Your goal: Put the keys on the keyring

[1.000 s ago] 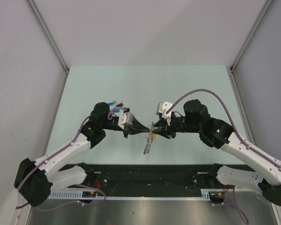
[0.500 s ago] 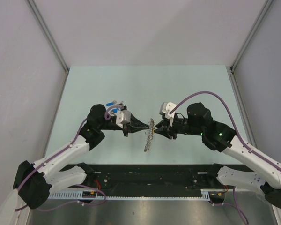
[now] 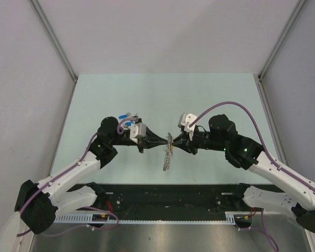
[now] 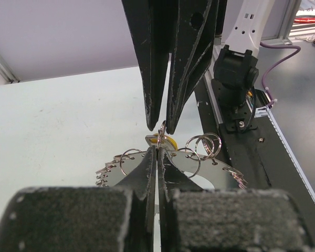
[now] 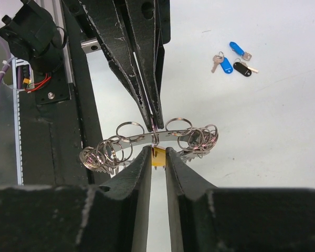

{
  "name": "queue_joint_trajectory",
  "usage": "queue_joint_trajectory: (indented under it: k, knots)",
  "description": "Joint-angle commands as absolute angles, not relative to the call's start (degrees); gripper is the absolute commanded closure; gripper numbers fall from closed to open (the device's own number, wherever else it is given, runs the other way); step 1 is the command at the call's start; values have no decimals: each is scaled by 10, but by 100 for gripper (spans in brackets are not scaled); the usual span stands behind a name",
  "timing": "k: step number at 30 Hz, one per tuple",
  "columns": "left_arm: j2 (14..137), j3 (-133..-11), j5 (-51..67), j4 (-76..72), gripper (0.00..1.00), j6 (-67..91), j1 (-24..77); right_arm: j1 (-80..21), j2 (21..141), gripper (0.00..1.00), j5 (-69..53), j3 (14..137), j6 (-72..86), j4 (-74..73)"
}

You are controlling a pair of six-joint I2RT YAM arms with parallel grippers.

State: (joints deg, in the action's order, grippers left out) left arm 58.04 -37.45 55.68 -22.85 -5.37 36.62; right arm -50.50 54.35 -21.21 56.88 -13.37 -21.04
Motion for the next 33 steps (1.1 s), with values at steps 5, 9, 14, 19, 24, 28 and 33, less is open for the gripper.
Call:
queue_joint_trajectory:
  k: [5,9,14,19,24,28,33]
  knots:
    - [570,-376,562,-272,100,-39,366,-506,547,92,-214,569,-137,-186]
    - [574,-383,562,-257,100,-47,366,-506,542,100,-212,569,-137,-181]
    - [574,-388,555,-234,100,-65,366,-507,540,100,-215,570,-136,-173]
    - [581,-402,562,-196,100,-84,367,-507,541,100,-217,570,-137,-172]
    - [585,-410,569,-169,100,-98,373,-507,542,100,-219,570,-137,-168]
    - [586,-414,567,-158,100,-107,375,-507,545,100,-226,573,-140,-170]
    - [587,-419,570,-145,100,-116,377,-507,548,100,-222,575,-142,-172]
